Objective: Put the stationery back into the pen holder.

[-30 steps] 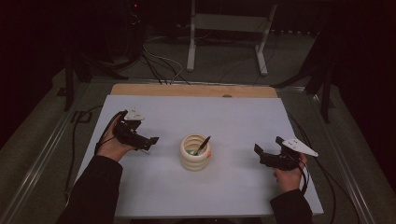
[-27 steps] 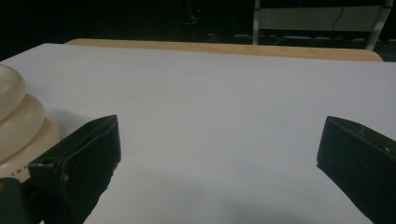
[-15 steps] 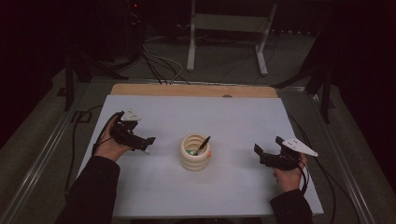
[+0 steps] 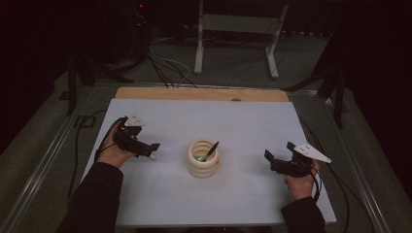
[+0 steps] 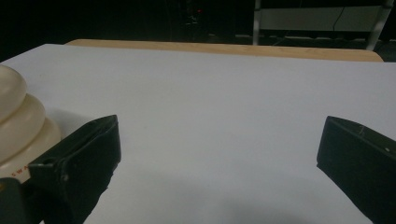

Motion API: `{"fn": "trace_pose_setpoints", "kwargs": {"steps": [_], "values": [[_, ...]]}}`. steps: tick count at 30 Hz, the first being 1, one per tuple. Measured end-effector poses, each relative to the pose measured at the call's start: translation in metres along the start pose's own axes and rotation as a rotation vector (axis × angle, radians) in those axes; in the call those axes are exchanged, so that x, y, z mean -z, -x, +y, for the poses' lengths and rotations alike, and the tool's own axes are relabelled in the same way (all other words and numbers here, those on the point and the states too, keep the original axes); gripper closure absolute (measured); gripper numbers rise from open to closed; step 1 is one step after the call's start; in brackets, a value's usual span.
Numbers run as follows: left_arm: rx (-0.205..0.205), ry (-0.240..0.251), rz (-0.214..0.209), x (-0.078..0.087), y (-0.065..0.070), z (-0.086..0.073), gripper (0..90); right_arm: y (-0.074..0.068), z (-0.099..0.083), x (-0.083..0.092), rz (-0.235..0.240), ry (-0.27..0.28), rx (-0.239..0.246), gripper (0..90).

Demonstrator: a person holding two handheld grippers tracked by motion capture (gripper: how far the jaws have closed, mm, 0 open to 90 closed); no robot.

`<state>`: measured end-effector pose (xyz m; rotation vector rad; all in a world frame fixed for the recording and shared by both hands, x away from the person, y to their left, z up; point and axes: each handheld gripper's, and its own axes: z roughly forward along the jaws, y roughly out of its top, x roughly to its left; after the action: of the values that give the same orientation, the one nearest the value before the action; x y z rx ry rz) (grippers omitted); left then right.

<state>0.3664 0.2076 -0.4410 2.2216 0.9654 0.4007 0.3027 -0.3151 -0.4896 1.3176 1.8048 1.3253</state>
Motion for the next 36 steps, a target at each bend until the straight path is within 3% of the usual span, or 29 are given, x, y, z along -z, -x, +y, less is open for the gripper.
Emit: {"fn": "trace_pose_setpoints", "kwargs": {"steps": [12,32,36], "values": [[0.028,-0.016,0.020,0.000,-0.011,-0.013,0.1,0.000,0.000,0.000,0.004,-0.001,0.002,0.0],[-0.007,-0.105,0.035,-0.015,-0.016,-0.019,0.1,0.000,0.000,0.000,0.004,-0.001,0.003,0.0],[0.002,-0.120,0.041,-0.019,-0.017,-0.021,0.1,0.000,0.000,0.000,0.004,-0.001,0.003,0.0]]}}
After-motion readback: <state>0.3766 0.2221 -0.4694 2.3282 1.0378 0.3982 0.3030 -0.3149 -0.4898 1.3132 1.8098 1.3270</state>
